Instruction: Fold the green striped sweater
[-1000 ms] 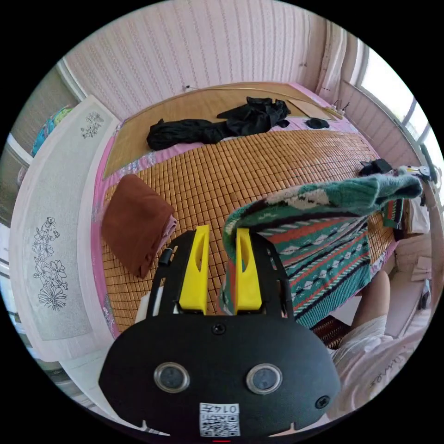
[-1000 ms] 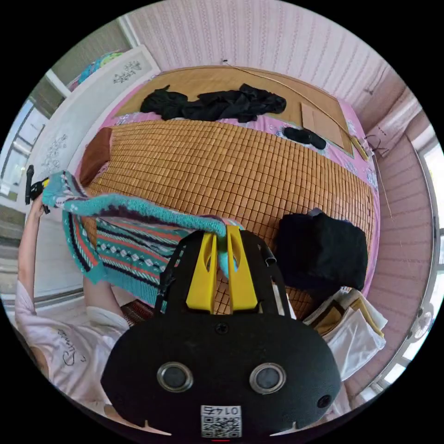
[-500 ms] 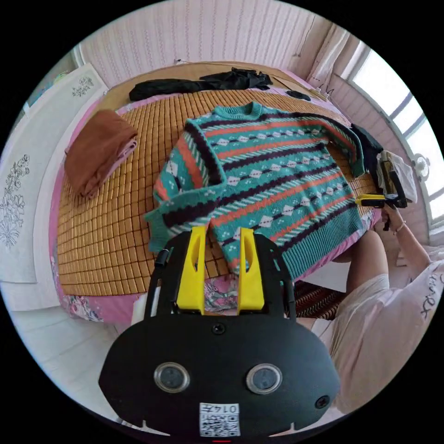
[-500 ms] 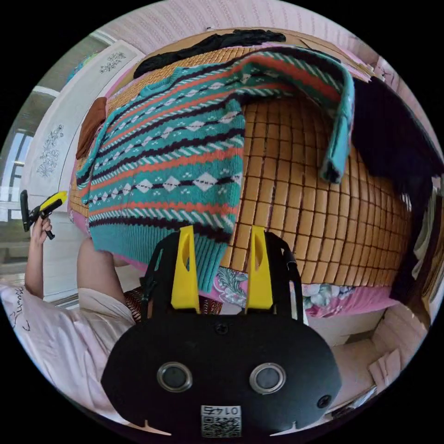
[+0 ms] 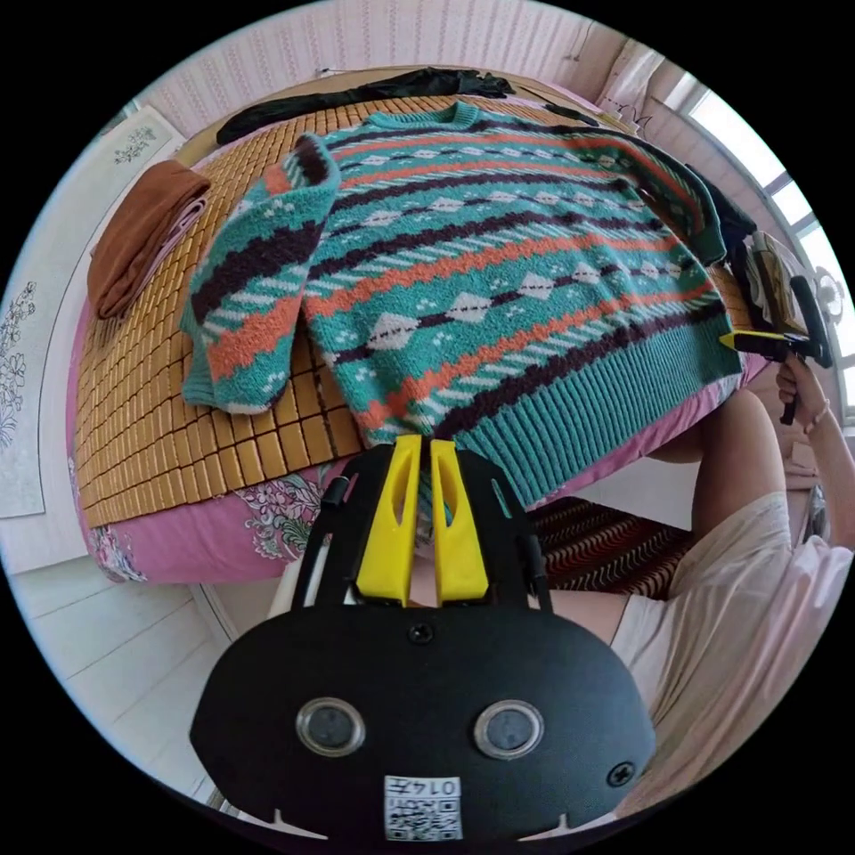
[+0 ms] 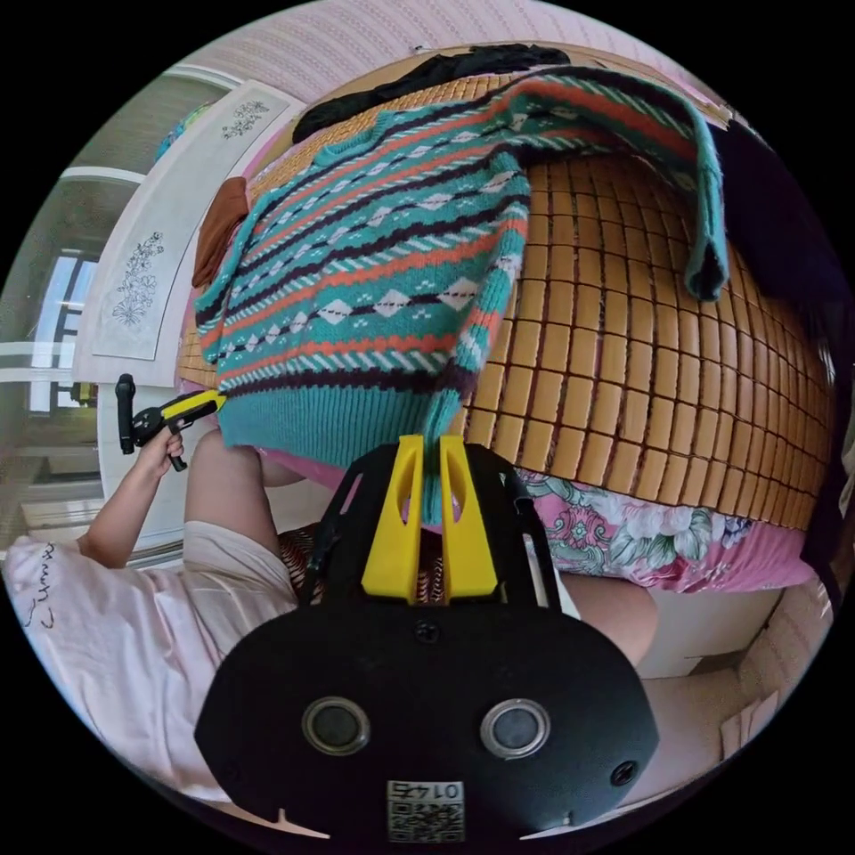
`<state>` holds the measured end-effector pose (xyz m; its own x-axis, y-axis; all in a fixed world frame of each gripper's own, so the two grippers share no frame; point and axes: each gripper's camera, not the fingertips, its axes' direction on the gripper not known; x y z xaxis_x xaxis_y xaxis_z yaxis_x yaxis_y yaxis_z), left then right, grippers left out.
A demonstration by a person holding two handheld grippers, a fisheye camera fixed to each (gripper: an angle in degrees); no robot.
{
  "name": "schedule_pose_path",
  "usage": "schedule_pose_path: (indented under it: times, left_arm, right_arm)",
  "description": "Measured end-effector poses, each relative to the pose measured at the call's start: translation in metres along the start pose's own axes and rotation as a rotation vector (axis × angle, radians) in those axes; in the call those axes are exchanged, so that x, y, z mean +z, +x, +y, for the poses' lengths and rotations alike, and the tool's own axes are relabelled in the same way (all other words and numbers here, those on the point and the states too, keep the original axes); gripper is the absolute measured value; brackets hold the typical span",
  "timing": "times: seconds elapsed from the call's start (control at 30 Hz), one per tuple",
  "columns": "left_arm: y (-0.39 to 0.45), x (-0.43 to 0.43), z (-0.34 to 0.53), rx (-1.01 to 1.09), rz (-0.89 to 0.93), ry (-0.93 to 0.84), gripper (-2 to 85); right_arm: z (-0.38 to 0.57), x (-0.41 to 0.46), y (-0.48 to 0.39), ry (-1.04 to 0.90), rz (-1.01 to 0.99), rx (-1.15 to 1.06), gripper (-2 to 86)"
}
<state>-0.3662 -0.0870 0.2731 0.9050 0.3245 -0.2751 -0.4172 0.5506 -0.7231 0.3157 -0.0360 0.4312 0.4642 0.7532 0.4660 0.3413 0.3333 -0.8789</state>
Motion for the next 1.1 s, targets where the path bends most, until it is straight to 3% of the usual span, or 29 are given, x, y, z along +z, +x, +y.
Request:
schedule_pose_path:
  times: [0.17, 0.33, 0.4, 0.5, 0.7, 0.87, 0.93, 1.1]
  left_arm:
    - [-0.024, -0.025, 0.033, -0.013, -0.014, 0.064, 0.1]
    - [-0.056, -0.031, 0.06, -0.137, 0.015, 0.102, 3.1]
    - [-0.077, -0.045, 0.074, -0.191, 0.023, 0.203, 5.3]
    - [-0.12, -0.05, 0.088, -0.339, -0.012, 0.321, 7.2]
    - [-0.179, 0.011, 0.062, -0.495, 0.088, 0.256, 13.2]
    - [-0.193, 0.04, 0.053, -0.489, 0.074, 0.23, 7.4]
    - [-0.202, 0.033, 0.059, -0.501, 0.094, 0.261, 4.7]
    - [-0.26, -0.037, 0.091, -0.708, -0.148, 0.536, 4.7]
  right_arm:
    - [0.011, 0.014, -0.009, -0.121, -0.042, -0.066, 2.7]
    - [0.019, 0.017, 0.001, -0.065, 0.035, 0.006, 4.2]
    - [0.011, 0.006, -0.017, 0.003, 0.187, -0.068, 4.7]
    - [-0.023, 0.002, -0.067, 0.105, 0.213, -0.317, 6.5]
    - [-0.133, 0.051, -0.197, 0.14, -0.035, -0.668, 9.3]
    - [-0.221, 0.13, -0.255, 0.045, 0.021, -0.584, 11.1]
    - [-0.248, 0.149, -0.271, -0.001, -0.052, -0.537, 11.2]
    - [-0.291, 0.121, -0.319, 0.29, -0.313, -0.503, 11.7]
